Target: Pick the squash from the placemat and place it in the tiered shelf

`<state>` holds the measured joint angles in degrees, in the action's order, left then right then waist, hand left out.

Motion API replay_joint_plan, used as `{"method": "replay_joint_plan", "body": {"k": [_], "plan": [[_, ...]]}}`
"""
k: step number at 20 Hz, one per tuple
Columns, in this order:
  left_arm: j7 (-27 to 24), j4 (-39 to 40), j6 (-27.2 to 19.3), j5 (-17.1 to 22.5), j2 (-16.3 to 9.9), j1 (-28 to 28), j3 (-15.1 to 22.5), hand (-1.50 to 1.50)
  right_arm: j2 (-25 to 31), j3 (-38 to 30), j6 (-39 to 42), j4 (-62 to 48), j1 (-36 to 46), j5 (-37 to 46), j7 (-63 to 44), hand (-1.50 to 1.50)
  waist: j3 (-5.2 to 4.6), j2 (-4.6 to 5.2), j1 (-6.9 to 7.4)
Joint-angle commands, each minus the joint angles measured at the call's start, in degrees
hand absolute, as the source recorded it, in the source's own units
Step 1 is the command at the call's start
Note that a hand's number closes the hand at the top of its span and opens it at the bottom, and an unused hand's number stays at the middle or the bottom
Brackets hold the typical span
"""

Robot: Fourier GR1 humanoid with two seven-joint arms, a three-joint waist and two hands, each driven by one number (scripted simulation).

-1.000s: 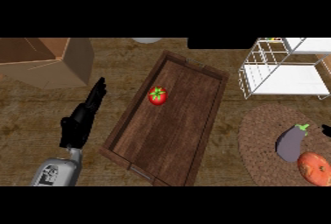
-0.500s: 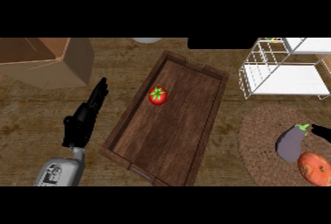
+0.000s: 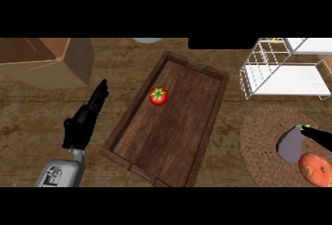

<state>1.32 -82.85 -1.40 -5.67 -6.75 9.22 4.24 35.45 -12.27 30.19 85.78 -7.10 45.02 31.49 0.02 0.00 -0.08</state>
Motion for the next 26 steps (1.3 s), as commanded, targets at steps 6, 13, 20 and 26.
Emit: {"method": "replay_joint_plan", "body": {"k": [6,13,20,26], "plan": [[-0.79,-1.49,1.47,-0.42,0.18,-2.42,-1.61,0.00,-1.26,-0.26,0.10,0.13,-1.95,3.29,2.88,-1.50,-0.03,-0.05,-0.11],[-0.04,-0.61,-0.02,-2.52,2.03,0.11,-0.57,0.00,-1.01,4.23,-6.38,-4.42,2.69,9.12,6.07,1.50,-0.02,0.00,0.07],[-0.53,2.39,0.36,-2.65,2.11,2.00,-1.97,0.00,-2.27,1.31,-9.61,-4.57,-0.16,7.90,10.62,1.50,-0.03,0.00,-0.22],[-0.80,-0.26,1.36,-2.18,0.66,-0.85,-1.90,0.00,-25.75,6.80,-8.61,8.53,0.70,13.09,-26.54,1.50,-0.38,-0.31,-0.20]]}}
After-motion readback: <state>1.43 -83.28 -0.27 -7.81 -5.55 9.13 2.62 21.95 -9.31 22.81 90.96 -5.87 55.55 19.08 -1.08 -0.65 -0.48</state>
